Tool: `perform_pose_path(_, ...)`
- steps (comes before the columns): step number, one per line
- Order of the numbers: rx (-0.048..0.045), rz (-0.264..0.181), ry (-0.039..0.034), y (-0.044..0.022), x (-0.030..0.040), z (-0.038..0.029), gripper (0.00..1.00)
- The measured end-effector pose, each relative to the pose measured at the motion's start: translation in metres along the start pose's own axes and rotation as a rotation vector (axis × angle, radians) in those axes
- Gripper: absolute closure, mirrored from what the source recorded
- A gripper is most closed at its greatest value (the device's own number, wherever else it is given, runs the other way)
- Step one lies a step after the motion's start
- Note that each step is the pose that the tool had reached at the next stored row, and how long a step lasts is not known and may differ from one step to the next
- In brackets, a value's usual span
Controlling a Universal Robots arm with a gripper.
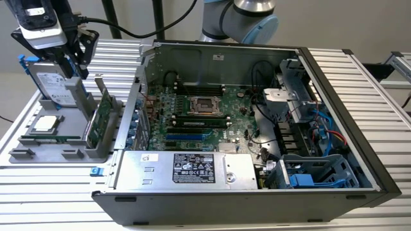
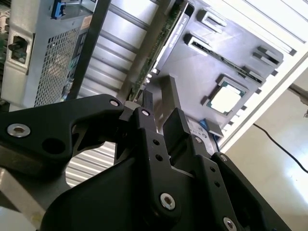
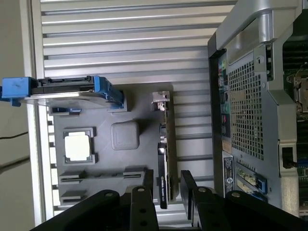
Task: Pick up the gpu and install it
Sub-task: 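Pick up the gpu and move the gpu toward the slot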
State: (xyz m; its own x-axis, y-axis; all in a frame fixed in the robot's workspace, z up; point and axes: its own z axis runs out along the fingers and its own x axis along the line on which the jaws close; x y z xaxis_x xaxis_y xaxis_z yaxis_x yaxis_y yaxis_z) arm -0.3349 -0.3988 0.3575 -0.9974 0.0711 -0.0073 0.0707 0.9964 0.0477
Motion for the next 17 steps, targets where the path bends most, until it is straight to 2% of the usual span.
perform_pose_path(17,0.0,0.0,0.0,-0.0003,0.0001,0.0075,0.0)
